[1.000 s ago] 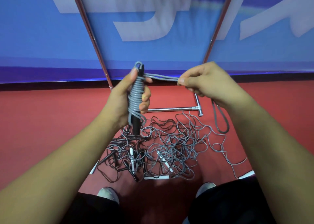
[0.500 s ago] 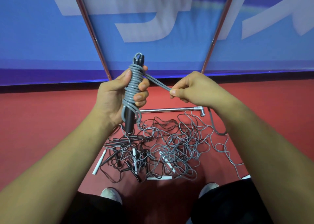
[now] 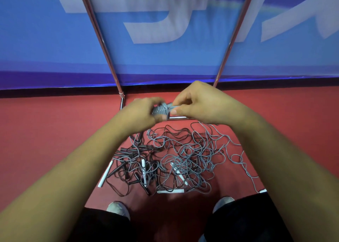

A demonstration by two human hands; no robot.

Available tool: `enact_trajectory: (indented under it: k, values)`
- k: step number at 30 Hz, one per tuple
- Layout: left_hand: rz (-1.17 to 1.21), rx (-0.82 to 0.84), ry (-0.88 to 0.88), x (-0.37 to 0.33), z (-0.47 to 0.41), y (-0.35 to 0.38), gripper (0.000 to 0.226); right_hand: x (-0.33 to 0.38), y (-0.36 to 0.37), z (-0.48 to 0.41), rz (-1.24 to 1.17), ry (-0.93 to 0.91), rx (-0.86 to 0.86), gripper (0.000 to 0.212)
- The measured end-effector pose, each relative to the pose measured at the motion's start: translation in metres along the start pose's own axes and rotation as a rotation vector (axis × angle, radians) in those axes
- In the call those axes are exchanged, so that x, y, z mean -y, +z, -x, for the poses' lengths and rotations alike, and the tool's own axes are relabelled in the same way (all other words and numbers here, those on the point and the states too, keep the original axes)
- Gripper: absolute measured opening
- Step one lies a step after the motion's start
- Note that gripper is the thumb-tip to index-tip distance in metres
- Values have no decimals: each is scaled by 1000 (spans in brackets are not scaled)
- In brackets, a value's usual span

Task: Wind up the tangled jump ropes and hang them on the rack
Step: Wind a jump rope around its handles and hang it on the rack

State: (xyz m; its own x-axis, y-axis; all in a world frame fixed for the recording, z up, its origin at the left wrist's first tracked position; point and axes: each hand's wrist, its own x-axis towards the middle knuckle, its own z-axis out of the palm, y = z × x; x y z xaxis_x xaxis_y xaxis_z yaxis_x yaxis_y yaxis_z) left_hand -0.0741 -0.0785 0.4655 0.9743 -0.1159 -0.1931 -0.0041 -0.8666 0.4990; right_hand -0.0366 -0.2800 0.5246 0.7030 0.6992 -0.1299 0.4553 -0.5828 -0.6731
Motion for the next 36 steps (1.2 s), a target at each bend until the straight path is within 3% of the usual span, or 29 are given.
enact_trajectory:
  k: [3,8,12,16,21,28,36]
  values:
    - [151,162,138,-4,6,2,19,-5,-6,-1,-126,35,-126,10]
    - [590,257,252,-16,16,1,22,-12,-10,-2,-245,60,-239,11]
    - [835,223,285,-26,19,10,17,-18,-8,-6,-336,103,-243,17]
    - [1220,187,218,-26,15,15,34,-31,-7,-7,-454,180,-205,24]
    - [1529,141,130,-31,10,20,40,-33,-8,-4,-440,184,-93,13]
    - [1670,-23,43,-25,6,11,27,-37,-12,2,-349,178,-85,16]
    - [1810,110,86,-18,7,5,36,-26,-16,6,-123,134,-69,18]
